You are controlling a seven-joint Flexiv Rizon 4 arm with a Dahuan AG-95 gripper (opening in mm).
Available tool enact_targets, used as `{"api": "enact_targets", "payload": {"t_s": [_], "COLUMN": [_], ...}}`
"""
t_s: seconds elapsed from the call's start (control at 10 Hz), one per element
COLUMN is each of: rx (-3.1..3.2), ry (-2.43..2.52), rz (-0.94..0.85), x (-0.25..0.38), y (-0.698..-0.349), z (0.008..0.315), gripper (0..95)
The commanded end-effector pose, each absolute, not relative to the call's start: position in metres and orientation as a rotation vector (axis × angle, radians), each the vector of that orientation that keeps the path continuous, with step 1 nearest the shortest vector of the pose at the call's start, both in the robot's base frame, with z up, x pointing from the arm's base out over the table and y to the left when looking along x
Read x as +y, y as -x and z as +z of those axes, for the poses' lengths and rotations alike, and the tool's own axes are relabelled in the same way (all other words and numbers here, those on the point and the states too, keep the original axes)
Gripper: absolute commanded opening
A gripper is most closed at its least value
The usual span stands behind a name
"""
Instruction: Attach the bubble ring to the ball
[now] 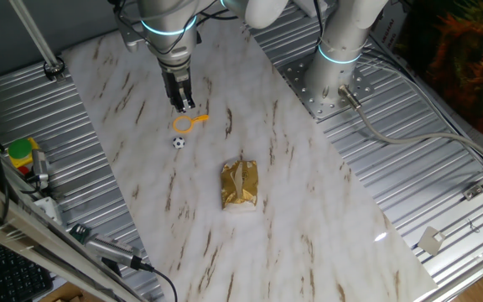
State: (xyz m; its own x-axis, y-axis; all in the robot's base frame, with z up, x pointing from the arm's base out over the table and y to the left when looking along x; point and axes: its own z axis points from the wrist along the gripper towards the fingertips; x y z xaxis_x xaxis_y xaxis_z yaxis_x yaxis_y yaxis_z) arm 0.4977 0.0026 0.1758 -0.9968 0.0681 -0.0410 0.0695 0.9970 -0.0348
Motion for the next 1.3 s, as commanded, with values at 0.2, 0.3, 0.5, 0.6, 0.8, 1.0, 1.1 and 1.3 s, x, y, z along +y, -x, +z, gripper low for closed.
{"api": "enact_targets", "payload": {"t_s": [0.2,0.3,0.5,0.6,0.8,1.0,1.1,1.3], "rx": [3.099,3.099,3.099,3.099,3.099,3.092,3.091,3.093], "ry": [-0.107,-0.107,-0.107,-0.107,-0.107,-0.172,-0.172,-0.172], "rz": [-0.056,-0.056,-0.056,-0.056,-0.056,-0.025,-0.025,-0.028], "x": [0.002,0.002,0.002,0.002,0.002,-0.013,-0.013,-0.013], "y": [-0.498,-0.498,-0.498,-0.498,-0.498,-0.463,-0.463,-0.463], "z": [0.176,0.176,0.176,0.176,0.176,0.169,0.169,0.169], "gripper": [0.0,0.0,0.0,0.0,0.0,0.0,0.0,0.0]}}
